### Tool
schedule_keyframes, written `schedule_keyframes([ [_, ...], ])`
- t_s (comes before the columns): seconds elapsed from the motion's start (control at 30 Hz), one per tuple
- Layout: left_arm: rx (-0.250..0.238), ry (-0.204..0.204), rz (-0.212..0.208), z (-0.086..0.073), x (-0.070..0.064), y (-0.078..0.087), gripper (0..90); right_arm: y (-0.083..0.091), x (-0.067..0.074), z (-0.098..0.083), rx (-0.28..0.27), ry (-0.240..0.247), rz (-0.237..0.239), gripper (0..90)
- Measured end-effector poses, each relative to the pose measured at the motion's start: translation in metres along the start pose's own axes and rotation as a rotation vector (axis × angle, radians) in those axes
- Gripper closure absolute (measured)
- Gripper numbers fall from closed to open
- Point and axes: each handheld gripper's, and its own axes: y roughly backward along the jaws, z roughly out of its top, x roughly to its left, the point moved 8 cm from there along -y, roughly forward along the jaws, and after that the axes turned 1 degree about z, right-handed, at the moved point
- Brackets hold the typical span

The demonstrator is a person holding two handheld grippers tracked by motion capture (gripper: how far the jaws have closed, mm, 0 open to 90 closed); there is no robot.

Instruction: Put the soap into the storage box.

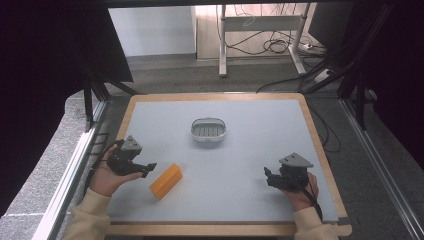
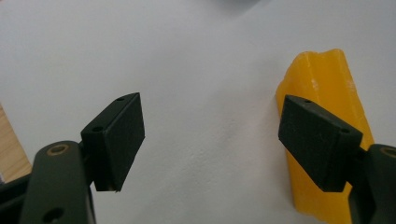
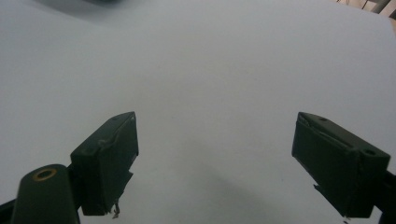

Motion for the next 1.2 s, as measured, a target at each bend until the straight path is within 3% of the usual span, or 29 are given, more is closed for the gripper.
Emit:
schedule_keyframes([
  [0.17, 0.004, 0.0, 0.015, 0.003, 0.0, 0.008, 22.1, 0.002, -0.001, -0.001, -0.004, -0.003, -0.005, 15.4],
  [0.43, 0.007, -0.015, -0.003, 0.004, -0.004, 0.011, 22.2, -0.001, -0.002, -0.003, 0.013, 0.014, -0.025, 16.2],
  [1.1, 0.005, -0.023, -0.083, 0.012, -0.028, 0.017, 23.8, 0.001, -0.004, -0.002, 0.011, 0.016, -0.044, 16.4],
  [1.2, 0.006, 0.005, -0.095, 0.014, -0.033, 0.019, 24.6, 0.001, -0.005, -0.002, 0.012, 0.009, -0.05, 16.3],
])
